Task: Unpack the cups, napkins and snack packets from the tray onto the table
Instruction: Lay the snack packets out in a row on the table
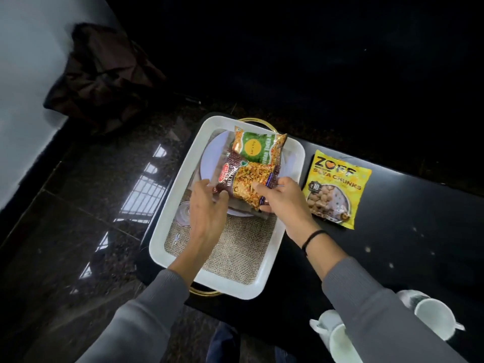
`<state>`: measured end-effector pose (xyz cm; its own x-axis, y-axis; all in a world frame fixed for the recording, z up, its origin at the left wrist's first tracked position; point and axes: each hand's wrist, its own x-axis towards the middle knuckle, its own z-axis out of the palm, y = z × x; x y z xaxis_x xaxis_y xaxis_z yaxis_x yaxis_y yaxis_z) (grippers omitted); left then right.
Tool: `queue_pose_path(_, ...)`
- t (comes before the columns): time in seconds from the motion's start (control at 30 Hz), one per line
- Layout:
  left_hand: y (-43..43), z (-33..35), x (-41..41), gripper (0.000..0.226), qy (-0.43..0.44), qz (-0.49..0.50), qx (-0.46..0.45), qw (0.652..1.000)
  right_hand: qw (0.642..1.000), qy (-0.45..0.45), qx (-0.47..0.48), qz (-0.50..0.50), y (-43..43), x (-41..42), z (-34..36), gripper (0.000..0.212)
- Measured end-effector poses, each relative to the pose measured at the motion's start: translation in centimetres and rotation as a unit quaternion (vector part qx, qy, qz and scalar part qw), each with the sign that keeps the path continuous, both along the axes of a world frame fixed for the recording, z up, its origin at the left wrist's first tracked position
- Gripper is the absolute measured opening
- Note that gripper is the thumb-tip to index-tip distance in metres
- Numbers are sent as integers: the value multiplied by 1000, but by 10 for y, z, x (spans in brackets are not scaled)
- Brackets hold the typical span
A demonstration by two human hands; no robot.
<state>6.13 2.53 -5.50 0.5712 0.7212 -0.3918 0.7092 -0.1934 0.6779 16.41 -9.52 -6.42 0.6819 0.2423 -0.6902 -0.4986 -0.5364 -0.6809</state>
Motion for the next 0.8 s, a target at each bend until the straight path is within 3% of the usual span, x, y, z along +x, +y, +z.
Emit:
queue_pose_path(0.07,5,3,-1,19,-38,37,-75,996,1000,7,-15,6,5,-3,-4,89)
queue_pose_path(0.17,11,5,-6,21,-123,111,-277,947,1000,26,-9,-7,4,-5,-5,100)
queue_pose_path(0.3,18,0,-14,18,-194,221,-421,858,992,74,80,-63,-5,-5,1,76)
queue_pose_path(0.4,13,3,-16,35,-231,267,-509,785,981,104,155,-62,-10,-12,4,46)
queue_pose_path(0.5,4,10,-10,52,-249,256,-555,751,968,127,212,-47,-13,-21,8,49)
queue_pose_path(0.6,4,12,-2,70,-249,269,-532,764,967,119,224,-19,-17,-21,9,66)
queue_pose_path(0.8,19,11,7,67,-222,185,-452,844,973,62,219,21,-31,-2,14,74)
